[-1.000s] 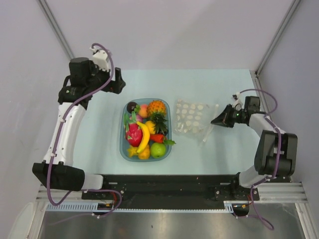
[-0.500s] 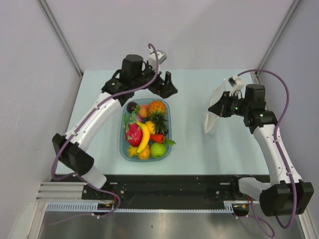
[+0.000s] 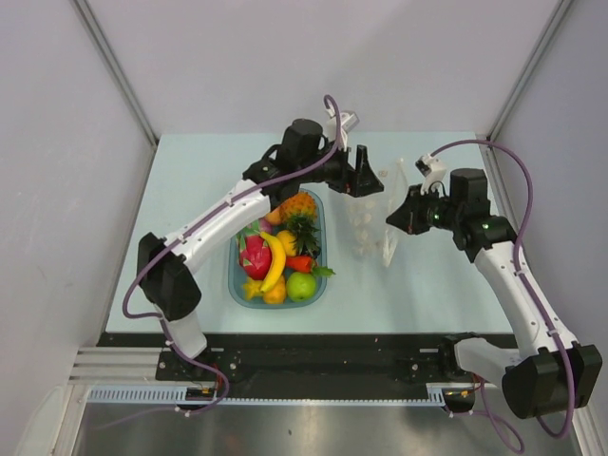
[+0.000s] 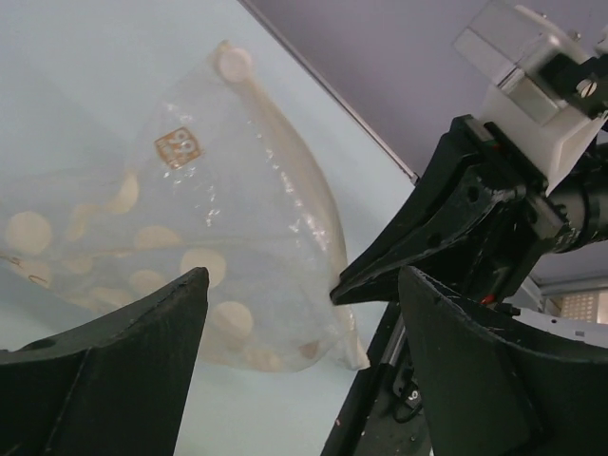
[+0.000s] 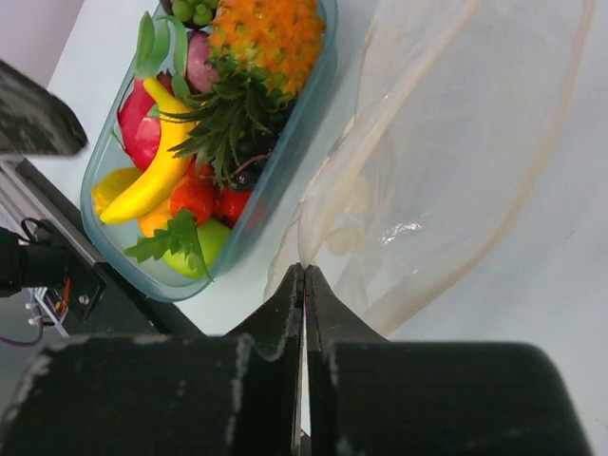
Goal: Place the food in the zip-top bag and seal the zipper
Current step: Open the zipper of the food storage bag.
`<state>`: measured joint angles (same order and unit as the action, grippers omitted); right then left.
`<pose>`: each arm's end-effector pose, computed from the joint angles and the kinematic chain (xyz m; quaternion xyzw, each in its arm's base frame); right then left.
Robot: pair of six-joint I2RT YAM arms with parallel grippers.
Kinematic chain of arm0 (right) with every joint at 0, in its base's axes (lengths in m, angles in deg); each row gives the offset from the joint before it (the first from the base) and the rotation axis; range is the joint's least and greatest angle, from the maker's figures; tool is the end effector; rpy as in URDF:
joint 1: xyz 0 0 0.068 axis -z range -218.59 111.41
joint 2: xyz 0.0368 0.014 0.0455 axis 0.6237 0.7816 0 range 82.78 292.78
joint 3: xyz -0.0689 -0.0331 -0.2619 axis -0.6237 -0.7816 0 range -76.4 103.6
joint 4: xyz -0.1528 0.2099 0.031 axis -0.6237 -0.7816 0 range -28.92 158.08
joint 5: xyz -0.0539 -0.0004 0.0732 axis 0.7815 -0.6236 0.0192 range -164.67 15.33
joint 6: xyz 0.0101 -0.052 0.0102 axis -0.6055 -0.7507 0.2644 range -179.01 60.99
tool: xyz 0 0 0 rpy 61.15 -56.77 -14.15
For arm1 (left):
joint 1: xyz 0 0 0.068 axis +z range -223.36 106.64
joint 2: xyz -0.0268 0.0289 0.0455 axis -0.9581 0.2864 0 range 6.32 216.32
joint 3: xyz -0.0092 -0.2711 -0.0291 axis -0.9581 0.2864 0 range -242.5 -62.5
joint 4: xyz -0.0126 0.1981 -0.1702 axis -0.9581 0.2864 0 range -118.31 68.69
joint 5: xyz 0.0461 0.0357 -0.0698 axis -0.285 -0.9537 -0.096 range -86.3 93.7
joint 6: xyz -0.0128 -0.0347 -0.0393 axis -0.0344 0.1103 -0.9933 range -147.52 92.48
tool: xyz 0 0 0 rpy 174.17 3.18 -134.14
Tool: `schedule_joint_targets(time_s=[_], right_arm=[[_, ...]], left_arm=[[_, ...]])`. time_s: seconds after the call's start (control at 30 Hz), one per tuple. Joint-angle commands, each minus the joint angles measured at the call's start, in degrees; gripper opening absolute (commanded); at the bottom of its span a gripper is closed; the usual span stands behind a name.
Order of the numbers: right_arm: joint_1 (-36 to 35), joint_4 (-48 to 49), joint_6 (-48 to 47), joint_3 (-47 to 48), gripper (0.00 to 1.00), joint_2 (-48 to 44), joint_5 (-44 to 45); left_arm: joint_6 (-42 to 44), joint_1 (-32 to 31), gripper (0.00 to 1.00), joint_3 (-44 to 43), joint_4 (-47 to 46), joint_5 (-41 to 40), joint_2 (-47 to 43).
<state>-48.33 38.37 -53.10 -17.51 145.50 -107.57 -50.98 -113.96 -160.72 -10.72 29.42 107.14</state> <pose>0.2275 0.0586 0.3342 -0.1621 0.8400 0.3090 0.4154 0.3063 -0.2829 0.3849 0.2450 0.7716 -0.4506 0.3761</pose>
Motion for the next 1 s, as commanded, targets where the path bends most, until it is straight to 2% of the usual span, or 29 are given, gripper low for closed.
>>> schedule_joint_targets(time_s=[0.0,0.27,0.5,0.53,0.57,0.67,0.73,0.77,0.83,0.87,0.97], right_arm=[[-2.83,3.26,-1.78,-0.01,0.0,-1.28,0.82],[-6.87,4.4,-2.39,0.43,0.0,-1.72,3.37],[-8.54,4.58,-3.01,0.96,0.0,-1.11,5.48],[-8.54,4.49,-3.36,1.31,0.0,-0.93,5.66],[-8.63,4.4,-3.45,1.49,0.0,-1.02,5.83],[-8.54,2.04,-4.24,3.32,0.02,-1.19,6.54],[-8.2,-0.59,-4.77,4.21,0.11,-2.15,7.15],[-7.84,-1.83,-4.86,5.69,0.22,-2.68,7.59],[-6.27,-5.94,-4.86,7.72,0.34,-3.39,7.51],[-5.74,-7.1,-4.6,8.68,0.43,-4.18,7.59],[-2.31,-9.39,-3.37,10.63,0.49,-6.46,7.51]], left_arm=[[-3.87,-1.93,0.84,0.04,-3.08,-1.8,0.52],[-2.29,-4.49,0.67,-2.85,2.63,-8.74,3.33],[-2.11,-6.07,0.6,-4.44,4.39,-8.66,5.35],[-2.03,-6.07,0.55,-4.53,4.48,-8.4,5.62],[-1.94,-6.07,0.39,-4.62,4.91,-7.7,5.71],[-2.02,-5.11,0.12,-4.71,4.22,-5.6,5.71],[-3.6,-4.41,0.04,-3.48,2.81,-2.79,5.01],[-4.48,-3.36,0.0,-2.78,0.63,-1.56,4.66],[-7.02,-2.38,0.0,-1.02,-1.75,2.05,3.95],[-7.56,-1.77,0.0,-0.75,-2.98,2.75,3.78],[-8.88,-1.15,0.0,0.13,-5.01,5.83,3.42]])
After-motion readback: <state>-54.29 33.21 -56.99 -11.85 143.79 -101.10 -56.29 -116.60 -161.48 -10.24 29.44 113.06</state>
